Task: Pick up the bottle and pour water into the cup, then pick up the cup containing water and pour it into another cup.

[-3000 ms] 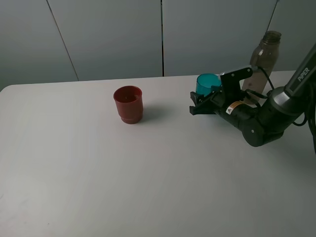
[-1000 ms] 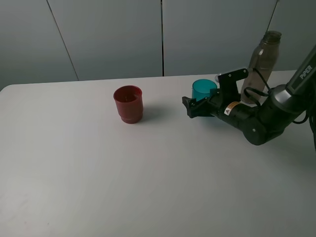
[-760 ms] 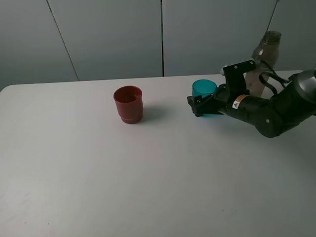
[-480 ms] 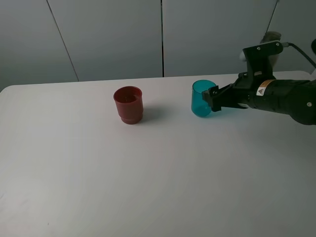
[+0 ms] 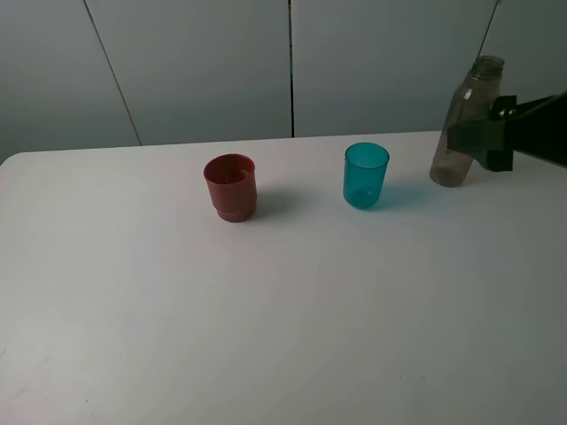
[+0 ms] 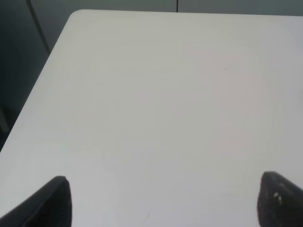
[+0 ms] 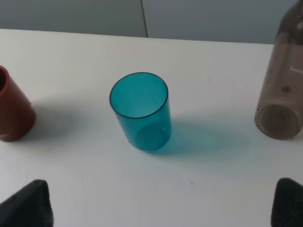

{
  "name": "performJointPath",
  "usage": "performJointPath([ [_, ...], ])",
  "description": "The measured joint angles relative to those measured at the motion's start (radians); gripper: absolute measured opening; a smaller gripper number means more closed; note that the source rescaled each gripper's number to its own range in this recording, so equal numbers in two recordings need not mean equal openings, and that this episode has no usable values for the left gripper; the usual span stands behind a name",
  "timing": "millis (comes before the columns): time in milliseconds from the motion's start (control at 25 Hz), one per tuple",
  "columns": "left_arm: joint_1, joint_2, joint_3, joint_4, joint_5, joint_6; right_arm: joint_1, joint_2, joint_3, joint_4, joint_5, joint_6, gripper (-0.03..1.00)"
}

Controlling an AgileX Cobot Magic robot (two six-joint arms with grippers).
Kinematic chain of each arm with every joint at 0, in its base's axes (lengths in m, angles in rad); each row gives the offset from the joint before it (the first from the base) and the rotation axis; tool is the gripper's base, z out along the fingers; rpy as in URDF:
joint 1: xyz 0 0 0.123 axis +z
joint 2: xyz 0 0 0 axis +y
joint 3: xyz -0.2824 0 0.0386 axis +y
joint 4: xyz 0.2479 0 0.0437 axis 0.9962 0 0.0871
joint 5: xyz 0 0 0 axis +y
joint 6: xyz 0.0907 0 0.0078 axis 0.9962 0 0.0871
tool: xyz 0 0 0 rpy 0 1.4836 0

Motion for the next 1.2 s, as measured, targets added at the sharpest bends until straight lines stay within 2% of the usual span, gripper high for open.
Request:
performJointPath([
  [120, 0.000, 0.000, 0.000, 0.000, 0.000, 0.000, 0.000, -0.183, 0.000, 0.005, 0.187, 0.000, 0.99],
  [320, 0.000, 0.000, 0.000, 0.000, 0.000, 0.000, 0.000, -0.391, 0.000, 0.003, 0.414, 0.000, 0.99],
  [560, 0.000, 0.000, 0.000, 0.000, 0.000, 0.000, 0.000, -0.546, 0.002, -0.062, 0.697, 0.000, 0.99],
  [680, 0.000, 0.000, 0.000, 0.000, 0.000, 0.000, 0.000, -0.620, 0.020, -0.073, 0.721, -0.002, 0.99],
  [1040, 0.000, 0.000, 0.000, 0.000, 0.000, 0.000, 0.000, -0.822, 0.038, -0.071, 0.702, -0.006, 0.99],
  [1200, 0.000, 0.000, 0.000, 0.000, 0.000, 0.000, -0.069, -0.861, 0.038, -0.071, 0.702, -0.004, 0.99],
])
